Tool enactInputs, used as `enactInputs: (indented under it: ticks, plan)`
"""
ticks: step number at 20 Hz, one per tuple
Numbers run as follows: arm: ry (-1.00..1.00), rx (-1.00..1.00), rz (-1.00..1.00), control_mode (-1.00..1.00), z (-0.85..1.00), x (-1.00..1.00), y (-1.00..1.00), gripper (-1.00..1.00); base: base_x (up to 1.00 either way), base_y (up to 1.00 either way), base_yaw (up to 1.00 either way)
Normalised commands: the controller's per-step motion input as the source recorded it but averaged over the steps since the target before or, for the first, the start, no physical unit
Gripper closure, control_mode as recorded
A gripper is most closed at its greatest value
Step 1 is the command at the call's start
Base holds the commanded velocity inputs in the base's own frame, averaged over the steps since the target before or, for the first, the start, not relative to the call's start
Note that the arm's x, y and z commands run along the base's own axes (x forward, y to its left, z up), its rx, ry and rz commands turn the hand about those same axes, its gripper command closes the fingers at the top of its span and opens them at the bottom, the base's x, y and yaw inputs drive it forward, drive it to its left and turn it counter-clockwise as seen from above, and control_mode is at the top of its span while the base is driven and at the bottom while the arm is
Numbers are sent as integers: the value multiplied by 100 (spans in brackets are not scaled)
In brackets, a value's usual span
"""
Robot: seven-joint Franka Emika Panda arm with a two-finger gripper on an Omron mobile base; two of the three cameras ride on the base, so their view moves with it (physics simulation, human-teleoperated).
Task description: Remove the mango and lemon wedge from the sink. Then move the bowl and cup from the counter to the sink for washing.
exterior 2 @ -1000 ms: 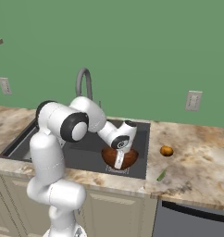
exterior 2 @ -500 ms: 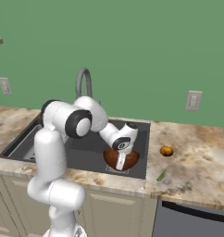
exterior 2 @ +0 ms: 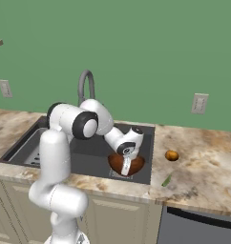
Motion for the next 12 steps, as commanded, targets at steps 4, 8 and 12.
enactInputs:
  ticks: [4,8,12]
  plan:
    - [-2,0,0,-100,-10,16,-2,100,0,0,0]
    - [-1,0,0,-100,-14,15,-2,100,0,0,0]
    - [-1,0,0,-100,-15,16,-2,100,0,0,0]
